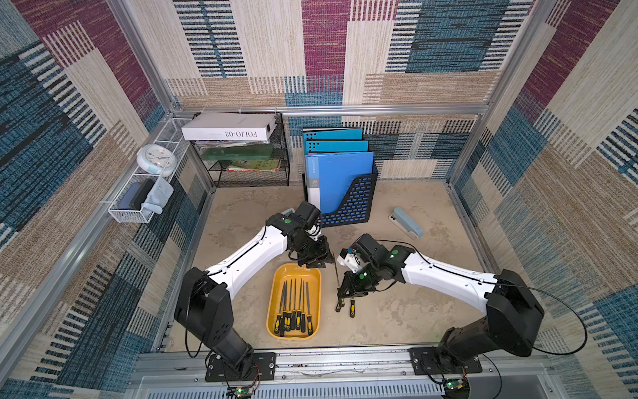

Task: Put the file tool into the storage box
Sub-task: Place the file tool in the storage box.

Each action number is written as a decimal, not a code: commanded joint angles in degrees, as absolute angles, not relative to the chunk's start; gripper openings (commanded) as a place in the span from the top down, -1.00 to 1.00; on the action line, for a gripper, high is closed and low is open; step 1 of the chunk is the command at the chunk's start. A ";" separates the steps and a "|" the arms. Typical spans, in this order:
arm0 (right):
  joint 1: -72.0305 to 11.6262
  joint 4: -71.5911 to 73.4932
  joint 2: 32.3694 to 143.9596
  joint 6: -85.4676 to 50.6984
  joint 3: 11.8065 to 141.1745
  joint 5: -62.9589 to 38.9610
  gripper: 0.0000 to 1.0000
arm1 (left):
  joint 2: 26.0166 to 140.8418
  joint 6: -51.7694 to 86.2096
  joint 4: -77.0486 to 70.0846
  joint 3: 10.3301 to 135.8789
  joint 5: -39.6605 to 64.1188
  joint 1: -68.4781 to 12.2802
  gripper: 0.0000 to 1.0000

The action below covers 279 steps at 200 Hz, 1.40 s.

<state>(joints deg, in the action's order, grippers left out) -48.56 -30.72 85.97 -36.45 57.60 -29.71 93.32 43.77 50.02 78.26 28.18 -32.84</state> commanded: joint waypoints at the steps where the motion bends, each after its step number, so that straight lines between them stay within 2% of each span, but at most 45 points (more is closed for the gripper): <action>1: -48.79 -28.16 86.13 -37.48 58.17 -31.50 0.85 | 94.25 44.47 49.42 78.41 27.00 -33.46 0.22; 53: -49.20 -26.75 86.49 -38.28 58.23 -32.86 0.85 | 96.18 44.16 49.46 78.27 25.40 -34.19 0.29; 82: -49.22 -25.79 86.87 -38.95 58.18 -33.81 0.85 | 97.35 43.04 51.04 78.96 24.36 -34.28 0.65; 142: -49.22 -24.11 87.63 -38.72 59.76 -36.37 0.82 | 97.15 38.52 55.99 79.54 19.40 -34.28 0.95; 156: -49.22 -23.51 87.81 -38.69 60.07 -37.20 0.75 | 96.85 37.61 57.12 79.89 18.19 -34.27 0.96; 175: -49.22 -22.81 88.13 -38.55 60.66 -38.35 0.55 | 96.46 35.93 58.96 80.35 17.04 -34.11 0.96; 184: -49.21 -22.91 88.31 -38.33 61.11 -38.74 0.38 | 96.13 34.79 59.86 80.55 16.50 -33.97 0.96; 194: -49.22 -23.97 88.44 -37.86 62.06 -37.93 0.11 | 95.48 33.39 61.49 80.51 15.56 -33.56 0.96; 216: -48.71 -26.10 88.00 -37.44 63.72 -36.08 -0.24 | 93.14 29.71 65.44 79.46 12.15 -31.82 0.96; 239: -47.16 -28.87 87.21 -37.87 64.14 -34.82 -0.36 | 89.93 26.45 68.46 75.78 7.03 -29.88 0.97; 279: -44.57 -34.34 88.07 -39.54 60.51 -32.68 -0.29 | 87.85 25.48 69.06 70.35 0.54 -28.84 0.97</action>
<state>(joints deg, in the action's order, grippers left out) -45.17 -28.69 87.31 -38.57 62.13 -35.05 88.05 27.66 66.85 72.14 6.81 -29.08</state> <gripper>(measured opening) 0.658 0.077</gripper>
